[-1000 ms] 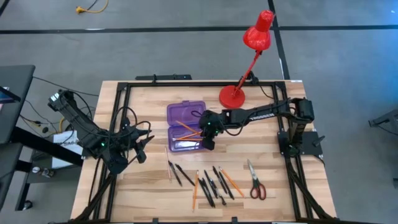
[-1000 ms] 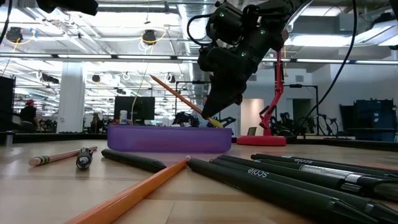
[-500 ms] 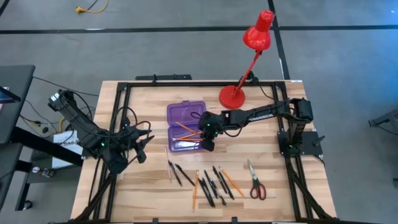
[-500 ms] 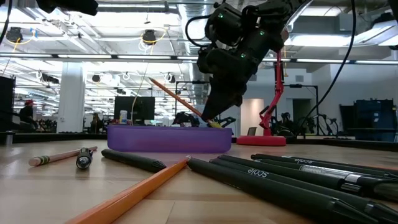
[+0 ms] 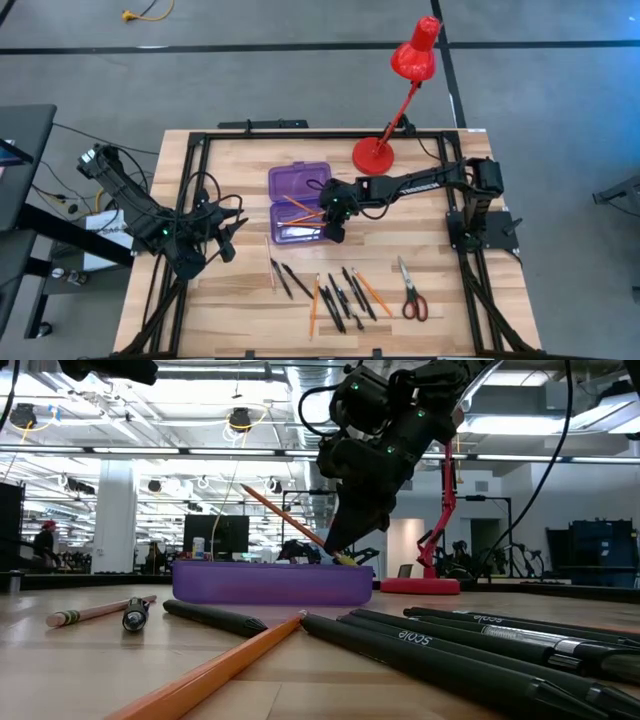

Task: Pick & place school supplies into a supply box
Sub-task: Put the orange pencil into the purple supply box, then put the brown pencil into the purple supply box

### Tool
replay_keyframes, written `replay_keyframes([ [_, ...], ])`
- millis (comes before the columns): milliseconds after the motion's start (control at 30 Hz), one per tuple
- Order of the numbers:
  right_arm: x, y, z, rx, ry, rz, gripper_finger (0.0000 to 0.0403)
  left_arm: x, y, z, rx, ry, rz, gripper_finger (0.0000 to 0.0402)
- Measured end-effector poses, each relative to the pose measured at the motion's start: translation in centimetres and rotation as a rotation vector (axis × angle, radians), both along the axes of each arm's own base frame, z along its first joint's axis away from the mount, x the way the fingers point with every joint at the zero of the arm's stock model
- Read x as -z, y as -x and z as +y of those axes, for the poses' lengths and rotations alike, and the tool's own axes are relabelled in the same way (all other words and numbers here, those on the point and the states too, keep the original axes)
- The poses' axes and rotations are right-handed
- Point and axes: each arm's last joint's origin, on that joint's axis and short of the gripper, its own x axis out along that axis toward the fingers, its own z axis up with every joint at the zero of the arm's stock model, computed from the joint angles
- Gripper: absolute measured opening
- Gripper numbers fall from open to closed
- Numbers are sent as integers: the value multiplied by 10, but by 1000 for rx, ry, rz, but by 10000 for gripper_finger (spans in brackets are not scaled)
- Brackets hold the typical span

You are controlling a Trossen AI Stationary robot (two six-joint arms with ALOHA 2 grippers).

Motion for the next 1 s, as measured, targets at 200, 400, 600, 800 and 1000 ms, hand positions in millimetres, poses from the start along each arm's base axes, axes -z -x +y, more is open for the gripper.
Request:
replay_keyframes([
  [200, 0, 0, 0, 1, -1, 0, 19, 0, 0, 0, 0, 0, 0, 103],
  [400, 0, 0, 1, -3, -1, 0, 37, 0, 0, 0, 1, 3, 1, 102],
  [600, 0, 0, 1, 11, -12, 1, 60, 0, 0, 0, 1, 5, 1, 103],
  [800, 0, 0, 1, 24, -21, 2, 62, 0, 0, 0, 0, 7, 0, 103],
  [1000, -3, 0, 2, 44, -34, -8, 62, 1, 0, -1, 38, 13, 43, 103],
])
